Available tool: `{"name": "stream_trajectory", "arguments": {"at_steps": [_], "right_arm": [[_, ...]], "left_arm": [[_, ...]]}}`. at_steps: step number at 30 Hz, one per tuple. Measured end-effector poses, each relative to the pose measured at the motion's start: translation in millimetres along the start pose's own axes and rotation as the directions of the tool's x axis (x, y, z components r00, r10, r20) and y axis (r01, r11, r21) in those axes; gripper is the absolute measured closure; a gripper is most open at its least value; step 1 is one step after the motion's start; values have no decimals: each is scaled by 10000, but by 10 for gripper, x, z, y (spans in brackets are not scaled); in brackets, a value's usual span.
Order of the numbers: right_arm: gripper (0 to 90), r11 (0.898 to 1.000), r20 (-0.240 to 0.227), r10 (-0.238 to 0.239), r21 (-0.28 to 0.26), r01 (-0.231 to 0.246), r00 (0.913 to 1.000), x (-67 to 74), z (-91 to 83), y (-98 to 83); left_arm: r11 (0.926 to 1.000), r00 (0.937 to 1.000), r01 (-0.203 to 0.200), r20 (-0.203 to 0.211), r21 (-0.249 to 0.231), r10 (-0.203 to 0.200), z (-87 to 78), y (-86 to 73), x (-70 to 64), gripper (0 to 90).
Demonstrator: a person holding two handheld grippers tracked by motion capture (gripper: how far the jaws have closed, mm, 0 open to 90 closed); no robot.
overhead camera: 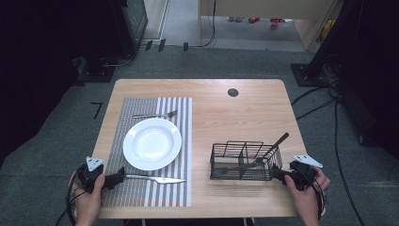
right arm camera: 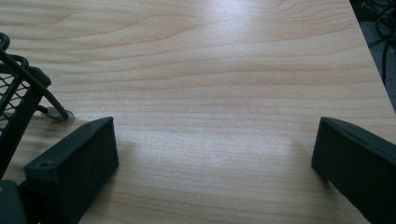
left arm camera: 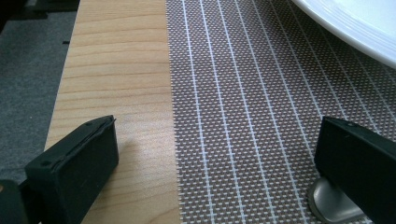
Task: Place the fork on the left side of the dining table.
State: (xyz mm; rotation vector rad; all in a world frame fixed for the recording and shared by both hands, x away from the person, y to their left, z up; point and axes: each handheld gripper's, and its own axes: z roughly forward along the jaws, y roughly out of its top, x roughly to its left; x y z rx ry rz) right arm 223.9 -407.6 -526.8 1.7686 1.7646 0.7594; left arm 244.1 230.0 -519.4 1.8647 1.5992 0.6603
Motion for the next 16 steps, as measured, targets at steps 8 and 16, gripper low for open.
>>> {"name": "stream_trajectory", "arguments": {"at_steps": [8,16], "right_arm": [[0,10000,-2,4,-1,-4,10000,0,0,0],[0,10000,-2,4,1,-4,10000,0,0,0]], "left_arm": [[10000,10000,1,-2,-1,-1,0,0,0,0],[9999,9999,126,-117,-1,-126,-5,-5,-14,0]]}}
